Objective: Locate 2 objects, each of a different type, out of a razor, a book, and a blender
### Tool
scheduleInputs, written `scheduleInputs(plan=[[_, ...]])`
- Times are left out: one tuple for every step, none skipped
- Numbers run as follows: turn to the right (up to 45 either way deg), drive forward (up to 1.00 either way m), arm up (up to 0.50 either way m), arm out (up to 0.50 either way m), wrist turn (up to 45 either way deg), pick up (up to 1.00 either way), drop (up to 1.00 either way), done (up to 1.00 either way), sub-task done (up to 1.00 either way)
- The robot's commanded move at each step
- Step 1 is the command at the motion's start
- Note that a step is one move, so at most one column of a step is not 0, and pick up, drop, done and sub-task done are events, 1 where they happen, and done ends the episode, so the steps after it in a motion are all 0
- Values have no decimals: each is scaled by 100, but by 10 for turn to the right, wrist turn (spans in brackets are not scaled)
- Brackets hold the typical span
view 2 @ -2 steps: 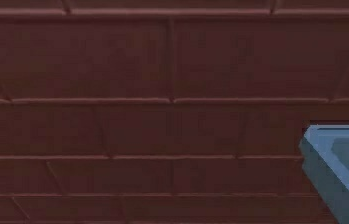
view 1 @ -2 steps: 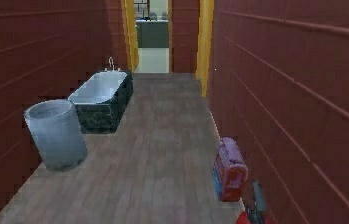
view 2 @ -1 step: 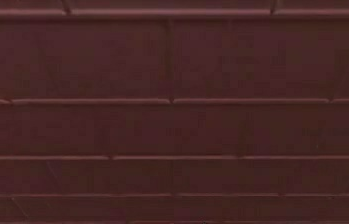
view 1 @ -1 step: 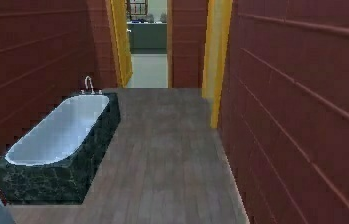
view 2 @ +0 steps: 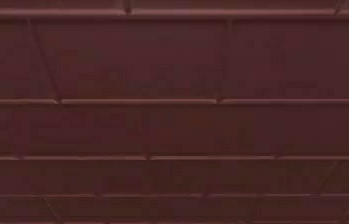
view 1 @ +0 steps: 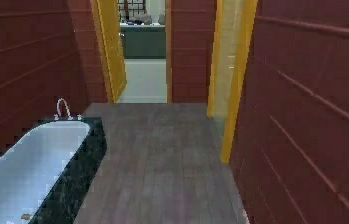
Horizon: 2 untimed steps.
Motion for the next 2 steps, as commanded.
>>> scheduleInputs(plan=[[0,100,0,0,0,0,0,0,0],[0,95,0,0,0,0,0,0,0]])
